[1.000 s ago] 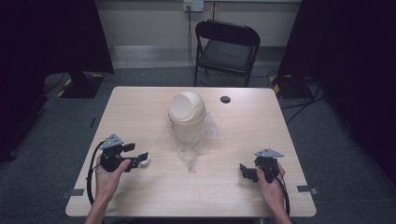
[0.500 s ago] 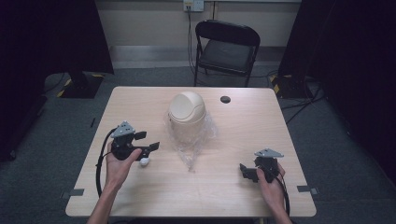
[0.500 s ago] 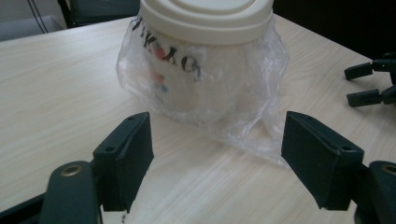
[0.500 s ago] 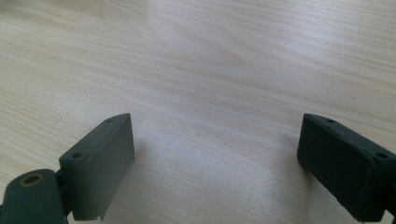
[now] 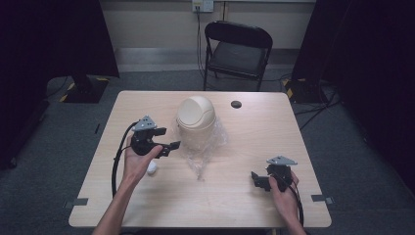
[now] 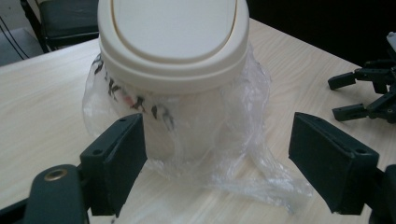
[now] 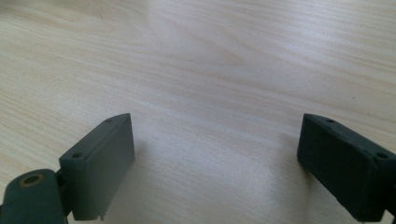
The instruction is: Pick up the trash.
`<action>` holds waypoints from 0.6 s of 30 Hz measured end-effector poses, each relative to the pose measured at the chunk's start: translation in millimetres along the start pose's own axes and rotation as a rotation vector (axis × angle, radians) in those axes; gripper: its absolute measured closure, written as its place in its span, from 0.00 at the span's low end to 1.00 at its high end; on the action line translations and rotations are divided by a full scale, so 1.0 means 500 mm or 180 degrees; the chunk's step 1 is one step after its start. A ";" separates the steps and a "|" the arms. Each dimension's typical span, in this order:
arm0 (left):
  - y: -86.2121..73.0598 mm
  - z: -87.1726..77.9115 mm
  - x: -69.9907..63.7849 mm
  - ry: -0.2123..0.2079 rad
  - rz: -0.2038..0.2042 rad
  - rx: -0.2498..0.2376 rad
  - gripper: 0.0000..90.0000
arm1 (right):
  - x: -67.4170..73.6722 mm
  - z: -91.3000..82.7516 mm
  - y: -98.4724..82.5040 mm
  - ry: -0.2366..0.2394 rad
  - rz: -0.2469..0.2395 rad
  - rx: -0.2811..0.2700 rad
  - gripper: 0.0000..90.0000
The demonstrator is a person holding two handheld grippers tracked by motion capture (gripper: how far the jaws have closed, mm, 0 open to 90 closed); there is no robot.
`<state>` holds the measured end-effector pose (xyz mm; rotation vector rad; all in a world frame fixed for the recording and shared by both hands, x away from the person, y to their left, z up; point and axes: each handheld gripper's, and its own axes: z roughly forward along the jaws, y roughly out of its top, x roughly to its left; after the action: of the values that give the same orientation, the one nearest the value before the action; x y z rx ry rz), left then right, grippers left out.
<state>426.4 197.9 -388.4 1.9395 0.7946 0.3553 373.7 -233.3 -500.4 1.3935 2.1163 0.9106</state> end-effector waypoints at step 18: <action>0.083 0.104 -0.008 -0.0127 0.0191 0.0110 0.22 | 0.000 0.000 0.000 -0.0002 -0.0002 0.0000 0.11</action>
<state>467.6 146.7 -376.9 1.9999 0.7222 0.3399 373.7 -233.3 -500.4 1.3930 2.1160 0.9099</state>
